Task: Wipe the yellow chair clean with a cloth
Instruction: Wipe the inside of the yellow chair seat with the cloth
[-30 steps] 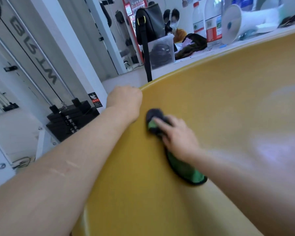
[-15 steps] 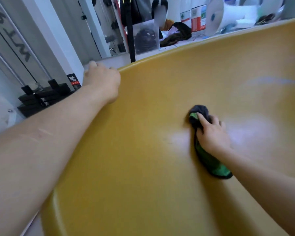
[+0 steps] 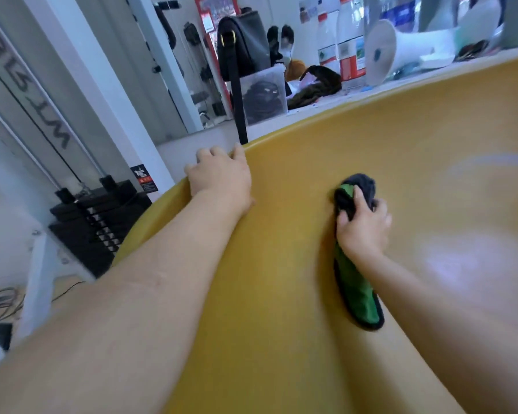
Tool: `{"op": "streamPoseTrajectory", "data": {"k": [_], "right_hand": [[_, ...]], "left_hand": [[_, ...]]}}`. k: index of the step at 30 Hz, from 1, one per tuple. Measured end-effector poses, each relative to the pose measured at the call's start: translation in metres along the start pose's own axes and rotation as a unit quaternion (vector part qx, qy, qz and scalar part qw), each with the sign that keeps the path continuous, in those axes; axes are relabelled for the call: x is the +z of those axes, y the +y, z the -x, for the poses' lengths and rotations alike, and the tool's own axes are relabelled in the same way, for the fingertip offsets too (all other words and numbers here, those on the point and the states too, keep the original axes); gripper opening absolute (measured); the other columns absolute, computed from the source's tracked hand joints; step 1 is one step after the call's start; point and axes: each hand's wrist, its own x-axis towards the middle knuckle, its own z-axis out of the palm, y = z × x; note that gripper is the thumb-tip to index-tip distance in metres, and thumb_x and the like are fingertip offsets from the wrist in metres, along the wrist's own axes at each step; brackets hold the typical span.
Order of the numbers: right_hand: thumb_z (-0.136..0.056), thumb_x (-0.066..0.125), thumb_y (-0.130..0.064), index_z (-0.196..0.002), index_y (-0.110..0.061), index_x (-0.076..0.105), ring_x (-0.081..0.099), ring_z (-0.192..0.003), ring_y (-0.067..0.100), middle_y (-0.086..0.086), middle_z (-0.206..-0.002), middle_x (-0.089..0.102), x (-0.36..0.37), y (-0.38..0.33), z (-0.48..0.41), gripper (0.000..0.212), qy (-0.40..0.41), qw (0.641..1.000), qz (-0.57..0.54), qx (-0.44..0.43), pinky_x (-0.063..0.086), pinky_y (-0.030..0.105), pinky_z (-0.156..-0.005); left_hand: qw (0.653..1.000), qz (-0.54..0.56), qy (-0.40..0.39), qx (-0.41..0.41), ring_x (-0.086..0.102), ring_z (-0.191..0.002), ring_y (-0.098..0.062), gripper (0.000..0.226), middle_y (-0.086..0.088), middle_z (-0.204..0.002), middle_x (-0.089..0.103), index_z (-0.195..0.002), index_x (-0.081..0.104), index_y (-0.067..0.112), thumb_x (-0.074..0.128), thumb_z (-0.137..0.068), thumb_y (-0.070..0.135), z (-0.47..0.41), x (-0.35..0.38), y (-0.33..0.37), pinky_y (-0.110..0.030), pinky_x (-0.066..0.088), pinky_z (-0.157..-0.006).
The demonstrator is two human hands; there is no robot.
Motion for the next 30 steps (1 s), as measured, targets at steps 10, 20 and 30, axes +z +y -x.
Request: {"op": "streamPoseTrajectory", "data": {"k": [10, 20, 30], "right_hand": [[-0.090, 0.053, -0.025, -0.140, -0.033, 0.043, 0.046, -0.117, 0.035, 0.008, -0.138, 0.043, 0.014, -0.030, 0.010, 0.053, -0.009, 0.960, 0.036, -0.278, 0.049, 0.043, -0.090], [-0.089, 0.055, -0.028, -0.137, -0.033, 0.043, 0.052, -0.112, 0.028, 0.005, -0.137, 0.048, 0.033, -0.091, 0.079, 0.050, -0.035, 0.879, -0.026, -0.475, 0.053, 0.042, -0.076], [-0.093, 0.049, -0.028, -0.137, -0.035, 0.045, 0.042, -0.116, 0.027, -0.003, -0.146, 0.030, 0.013, -0.117, 0.038, 0.045, -0.055, 0.955, -0.039, -0.289, 0.042, 0.032, -0.076]], "left_hand": [[0.997, 0.039, 0.060, -0.029, 0.031, -0.116, -0.036, 0.062, -0.014, -0.126, 0.036, -0.143, 0.015, 0.041, 0.050, -0.094, 0.030, -0.006, 0.011, -0.016, -0.045, 0.031, -0.079], [0.994, 0.091, -0.054, -0.001, 0.053, -0.109, -0.032, 0.033, -0.011, -0.120, 0.057, -0.114, 0.051, 0.016, 0.051, -0.082, 0.018, -0.027, -0.021, -0.003, -0.034, 0.041, -0.075], [0.981, 0.159, 0.109, -0.021, 0.039, -0.127, -0.027, 0.067, -0.004, -0.141, 0.043, -0.146, 0.022, 0.035, 0.038, -0.081, 0.037, -0.020, 0.019, 0.015, -0.041, 0.026, -0.104]]}}
